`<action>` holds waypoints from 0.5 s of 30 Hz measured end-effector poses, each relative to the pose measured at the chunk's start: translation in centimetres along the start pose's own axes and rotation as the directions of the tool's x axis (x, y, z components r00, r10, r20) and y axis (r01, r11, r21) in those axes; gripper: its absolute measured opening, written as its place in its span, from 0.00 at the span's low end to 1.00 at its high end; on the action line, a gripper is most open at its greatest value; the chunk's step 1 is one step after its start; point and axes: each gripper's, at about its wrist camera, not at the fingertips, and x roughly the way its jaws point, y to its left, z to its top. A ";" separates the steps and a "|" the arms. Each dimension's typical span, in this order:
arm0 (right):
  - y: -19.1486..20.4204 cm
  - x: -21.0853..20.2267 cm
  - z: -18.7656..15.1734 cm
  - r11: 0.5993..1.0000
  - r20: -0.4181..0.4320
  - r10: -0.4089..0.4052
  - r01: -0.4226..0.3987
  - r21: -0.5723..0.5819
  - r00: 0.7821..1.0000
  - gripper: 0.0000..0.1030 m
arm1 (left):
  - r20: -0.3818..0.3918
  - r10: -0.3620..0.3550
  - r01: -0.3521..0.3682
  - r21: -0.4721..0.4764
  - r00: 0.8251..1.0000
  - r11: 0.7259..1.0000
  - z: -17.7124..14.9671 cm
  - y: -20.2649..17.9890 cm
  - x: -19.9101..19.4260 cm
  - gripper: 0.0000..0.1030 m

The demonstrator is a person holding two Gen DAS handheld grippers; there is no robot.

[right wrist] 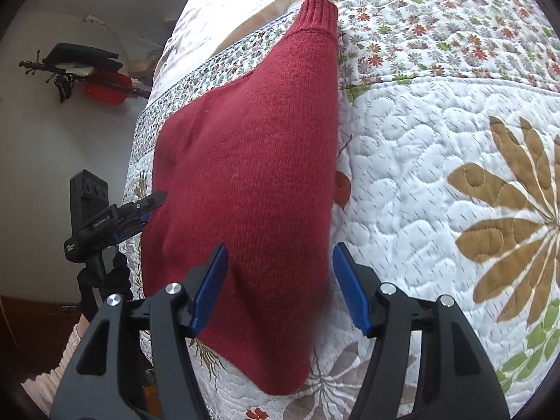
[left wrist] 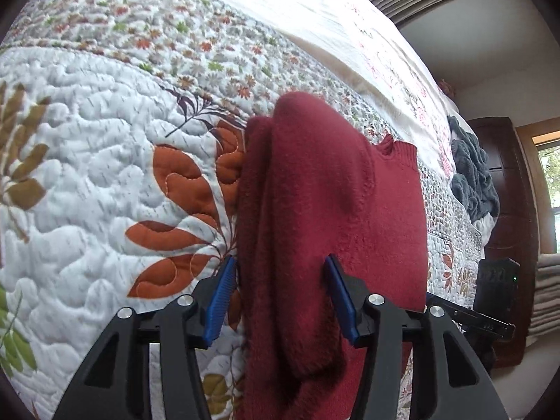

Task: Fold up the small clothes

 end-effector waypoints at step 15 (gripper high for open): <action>-0.3 5.2 2.3 0.992 -0.053 0.121 -0.119 0.046 0.991 0.77 | -0.147 -0.200 0.214 0.087 0.969 0.973 1.9 -1.5 5.0 0.75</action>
